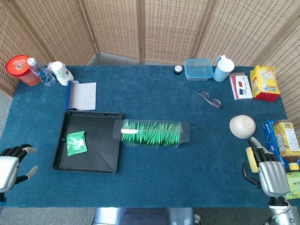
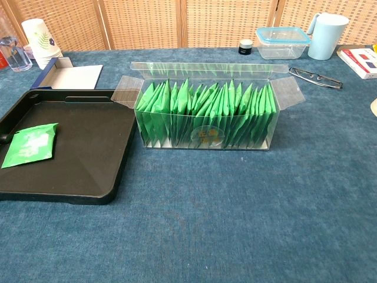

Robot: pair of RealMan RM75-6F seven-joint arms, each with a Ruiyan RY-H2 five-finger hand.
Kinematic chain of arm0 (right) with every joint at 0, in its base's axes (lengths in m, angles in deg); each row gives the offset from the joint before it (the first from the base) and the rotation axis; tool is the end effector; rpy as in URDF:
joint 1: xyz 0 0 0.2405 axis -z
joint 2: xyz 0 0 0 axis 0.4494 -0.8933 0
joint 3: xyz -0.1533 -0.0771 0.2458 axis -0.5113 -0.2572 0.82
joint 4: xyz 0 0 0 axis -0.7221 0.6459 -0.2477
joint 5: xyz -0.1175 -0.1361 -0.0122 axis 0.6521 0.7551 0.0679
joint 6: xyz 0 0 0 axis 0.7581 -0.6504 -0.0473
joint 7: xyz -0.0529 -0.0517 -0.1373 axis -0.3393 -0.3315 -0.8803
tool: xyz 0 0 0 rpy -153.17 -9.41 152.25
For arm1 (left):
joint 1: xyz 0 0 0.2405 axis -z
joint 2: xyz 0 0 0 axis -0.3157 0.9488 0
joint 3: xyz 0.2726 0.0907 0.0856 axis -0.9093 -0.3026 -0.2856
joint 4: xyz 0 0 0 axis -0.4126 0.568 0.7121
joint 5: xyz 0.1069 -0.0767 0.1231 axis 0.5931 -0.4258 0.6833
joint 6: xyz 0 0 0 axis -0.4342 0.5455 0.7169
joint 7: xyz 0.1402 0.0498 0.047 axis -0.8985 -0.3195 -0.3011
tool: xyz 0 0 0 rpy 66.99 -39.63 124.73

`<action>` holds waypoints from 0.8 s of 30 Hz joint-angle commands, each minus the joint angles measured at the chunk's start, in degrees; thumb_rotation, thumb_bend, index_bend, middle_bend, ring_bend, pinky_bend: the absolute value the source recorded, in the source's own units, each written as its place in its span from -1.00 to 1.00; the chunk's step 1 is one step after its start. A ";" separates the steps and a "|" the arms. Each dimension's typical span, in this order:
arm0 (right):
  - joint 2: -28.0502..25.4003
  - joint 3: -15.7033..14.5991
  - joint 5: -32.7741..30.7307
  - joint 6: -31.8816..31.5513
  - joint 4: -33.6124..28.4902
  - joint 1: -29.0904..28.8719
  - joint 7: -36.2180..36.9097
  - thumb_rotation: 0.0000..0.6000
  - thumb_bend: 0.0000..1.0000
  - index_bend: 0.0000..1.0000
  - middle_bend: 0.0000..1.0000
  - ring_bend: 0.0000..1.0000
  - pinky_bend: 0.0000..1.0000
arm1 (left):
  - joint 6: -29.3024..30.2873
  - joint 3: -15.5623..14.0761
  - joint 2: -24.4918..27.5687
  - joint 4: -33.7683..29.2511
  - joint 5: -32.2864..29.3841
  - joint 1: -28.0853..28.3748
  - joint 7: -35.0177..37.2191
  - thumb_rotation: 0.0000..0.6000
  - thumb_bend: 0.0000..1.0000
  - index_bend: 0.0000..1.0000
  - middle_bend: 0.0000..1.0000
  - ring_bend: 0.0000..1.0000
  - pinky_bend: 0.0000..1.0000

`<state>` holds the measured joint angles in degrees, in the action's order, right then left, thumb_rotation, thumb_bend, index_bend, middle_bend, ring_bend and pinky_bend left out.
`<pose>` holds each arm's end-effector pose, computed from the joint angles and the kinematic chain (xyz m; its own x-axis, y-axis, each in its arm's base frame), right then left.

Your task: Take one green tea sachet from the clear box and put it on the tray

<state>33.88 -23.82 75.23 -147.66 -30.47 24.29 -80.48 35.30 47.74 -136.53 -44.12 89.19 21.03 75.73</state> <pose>-0.3232 -0.1753 0.1804 0.4021 0.0480 0.9143 -0.9111 -0.0777 0.4048 -0.3211 0.1700 0.2007 0.4636 0.0113 0.8860 0.8847 -0.0619 -0.4621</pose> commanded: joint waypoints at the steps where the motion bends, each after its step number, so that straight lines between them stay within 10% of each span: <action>1: 0.05 0.00 -0.02 0.10 0.09 -0.05 0.06 -0.52 0.17 -1.00 -0.77 -0.57 -0.36 | -0.15 -0.14 0.17 -0.19 0.12 0.05 -0.15 1.00 -0.63 -0.26 -0.34 -0.31 -0.32; 24: 1.09 0.06 -0.48 -0.47 0.45 0.46 1.29 -0.51 0.17 -1.00 -0.77 -0.57 -0.36 | -7.80 2.89 5.39 -2.30 1.90 7.77 5.54 1.00 -0.63 -0.27 -0.33 -0.31 -0.32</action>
<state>34.96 -23.77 74.76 -148.14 -30.01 24.76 -79.17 29.70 49.67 -132.38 -45.77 91.07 26.83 79.75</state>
